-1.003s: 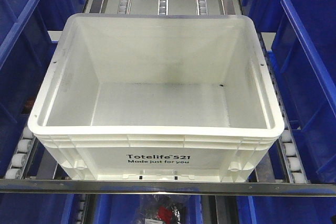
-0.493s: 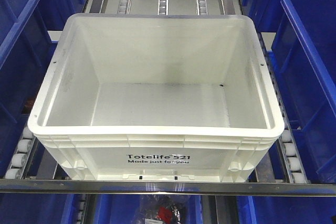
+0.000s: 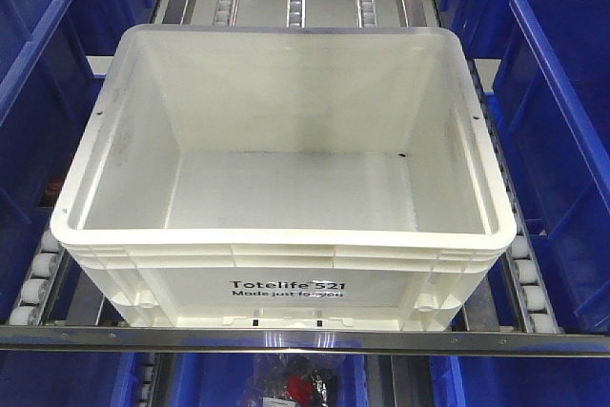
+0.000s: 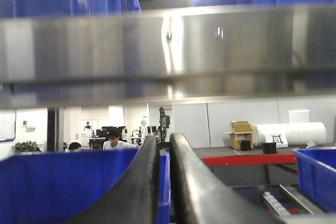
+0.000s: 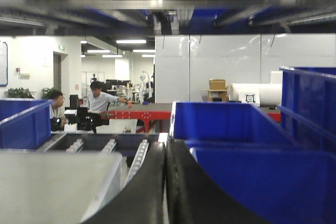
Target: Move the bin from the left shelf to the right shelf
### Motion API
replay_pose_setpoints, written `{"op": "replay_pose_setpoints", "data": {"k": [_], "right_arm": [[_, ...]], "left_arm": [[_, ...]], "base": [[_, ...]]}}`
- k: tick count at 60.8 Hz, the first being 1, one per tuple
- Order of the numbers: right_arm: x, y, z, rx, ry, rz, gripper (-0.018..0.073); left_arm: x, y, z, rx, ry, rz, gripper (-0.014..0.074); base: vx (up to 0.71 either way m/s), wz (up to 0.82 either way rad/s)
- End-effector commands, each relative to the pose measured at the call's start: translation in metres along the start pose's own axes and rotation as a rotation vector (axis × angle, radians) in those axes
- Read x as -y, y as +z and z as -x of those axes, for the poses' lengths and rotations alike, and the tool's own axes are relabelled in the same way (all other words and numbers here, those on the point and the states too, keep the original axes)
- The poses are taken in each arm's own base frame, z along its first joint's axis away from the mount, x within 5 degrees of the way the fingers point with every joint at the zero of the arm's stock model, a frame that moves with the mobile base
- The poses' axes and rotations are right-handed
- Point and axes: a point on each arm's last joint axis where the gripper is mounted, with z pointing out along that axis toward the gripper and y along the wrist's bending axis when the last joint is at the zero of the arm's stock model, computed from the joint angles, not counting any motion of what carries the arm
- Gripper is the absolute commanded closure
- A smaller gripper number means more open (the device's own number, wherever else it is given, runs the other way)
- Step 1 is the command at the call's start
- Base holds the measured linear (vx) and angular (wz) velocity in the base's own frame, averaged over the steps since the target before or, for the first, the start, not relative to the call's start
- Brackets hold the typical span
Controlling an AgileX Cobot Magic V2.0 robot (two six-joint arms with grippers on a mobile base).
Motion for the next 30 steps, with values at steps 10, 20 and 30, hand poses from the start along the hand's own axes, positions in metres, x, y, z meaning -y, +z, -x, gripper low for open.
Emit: {"op": "replay_pose_setpoints", "data": {"k": [10,20,30], "right_arm": [[0.003,0.026,0.054,-0.051,-0.012,-0.002,0.0568],[0.003,0.052,0.047,-0.285,-0.011,0.002,0.0568],[0.001,0.07,0.018,-0.548,0.011,0.015,0.0568]], "left_arm": [[-0.001,0.038,0.043,-0.188,-0.018,0.002,0.0558],[-0.001,0.06,0.03,-0.421,-0.018,0.003,0.0558],[-0.001,0.069,0.001,-0.683,-0.017,0.003,0.0558]], "base": [[0.0,0.0],[0.0,0.0],[0.0,0.0]]}}
